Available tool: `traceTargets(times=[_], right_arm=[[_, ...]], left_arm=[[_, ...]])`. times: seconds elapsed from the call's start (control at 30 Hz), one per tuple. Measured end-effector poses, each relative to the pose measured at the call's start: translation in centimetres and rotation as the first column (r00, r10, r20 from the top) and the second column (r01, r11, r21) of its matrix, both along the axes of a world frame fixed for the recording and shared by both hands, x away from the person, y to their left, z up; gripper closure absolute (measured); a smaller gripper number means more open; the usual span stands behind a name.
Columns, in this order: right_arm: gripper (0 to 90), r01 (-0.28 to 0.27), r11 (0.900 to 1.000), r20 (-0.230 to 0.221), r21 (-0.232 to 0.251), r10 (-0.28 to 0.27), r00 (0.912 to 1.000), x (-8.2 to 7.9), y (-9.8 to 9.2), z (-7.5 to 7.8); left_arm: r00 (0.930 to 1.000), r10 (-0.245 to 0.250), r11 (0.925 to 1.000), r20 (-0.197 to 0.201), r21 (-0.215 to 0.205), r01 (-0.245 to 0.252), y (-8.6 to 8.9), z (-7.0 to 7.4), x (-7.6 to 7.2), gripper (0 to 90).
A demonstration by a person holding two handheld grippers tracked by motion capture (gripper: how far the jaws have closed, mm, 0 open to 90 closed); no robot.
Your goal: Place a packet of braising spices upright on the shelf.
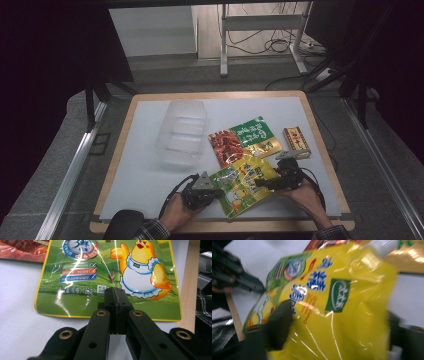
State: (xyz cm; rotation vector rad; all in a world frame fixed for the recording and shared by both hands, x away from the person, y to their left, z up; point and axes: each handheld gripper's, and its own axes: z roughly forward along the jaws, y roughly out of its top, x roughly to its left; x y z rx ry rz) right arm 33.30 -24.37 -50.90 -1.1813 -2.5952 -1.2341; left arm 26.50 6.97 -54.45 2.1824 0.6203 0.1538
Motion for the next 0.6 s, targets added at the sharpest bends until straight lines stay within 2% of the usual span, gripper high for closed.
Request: traceTargets(times=[0.03,0.13,0.2,0.3,0.33,0.37,0.47,0.53,0.57,0.6], right_arm=[[49.1,0.003,1.0,-0.005,0.015,-0.003,1.0,0.1,-0.2,0.2],[59.5,0.014,1.0,-0.011,0.012,-0.014,0.9998,0.1,-0.4,0.1],[69.2,0.032,0.999,0.001,0.018,-0.032,0.9995,-0.1,-0.4,0.3],[80.7,0.044,0.998,0.012,0.046,-0.044,0.9989,-0.2,-0.6,0.9],[80.7,0.044,0.998,0.012,0.046,-0.044,0.9989,-0.2,-0.6,0.9],[84.6,0.045,0.997,0.015,0.059,-0.046,0.9988,-0.3,-0.6,1.1],[86.7,0.042,0.996,0.02,0.083,-0.044,0.9988,-0.5,-0.6,1.6],[86.8,0.04,0.995,0.024,0.086,-0.042,0.9988,-0.5,-0.6,1.8],[86.9,0.035,0.994,0.025,0.104,-0.038,0.999,-0.6,-0.6,2.1],[86.9,0.035,0.994,0.025,0.104,-0.038,0.999,-0.6,-0.6,2.1]], left_arm=[[1.0,0.003,0.9999,-0.007,-0.01,-0.003,0.0,0.0,0.0,89.9],[0.9998,-0.006,0.9998,-0.017,-0.019,0.006,0.1,0.0,0.1,88.0],[0.9992,-0.038,0.9991,-0.014,-0.018,0.038,0.2,0.0,0.1,80.6],[0.9989,-0.046,0.9988,0.012,-0.012,0.046,0.1,0.2,-0.5,71.8],[0.9989,-0.046,0.9988,0.012,-0.012,0.046,0.1,0.2,-0.5,69.0],[0.9985,-0.05,0.9988,0.021,-0.003,0.05,-0.1,0.4,-0.8,65.9],[0.9972,-0.039,0.9991,0.064,0.021,0.037,0.0,0.8,-1.1,59.6],[0.997,-0.03,0.9995,0.071,0.015,0.029,0.2,0.9,-1.2,55.5],[0.9952,0.001,1.0,0.098,-0.005,0.0,0.8,1.3,-1.2,52.9],[0.9952,0.001,1.0,0.098,-0.005,0.0,0.8,1.3,-1.2,50.6]])
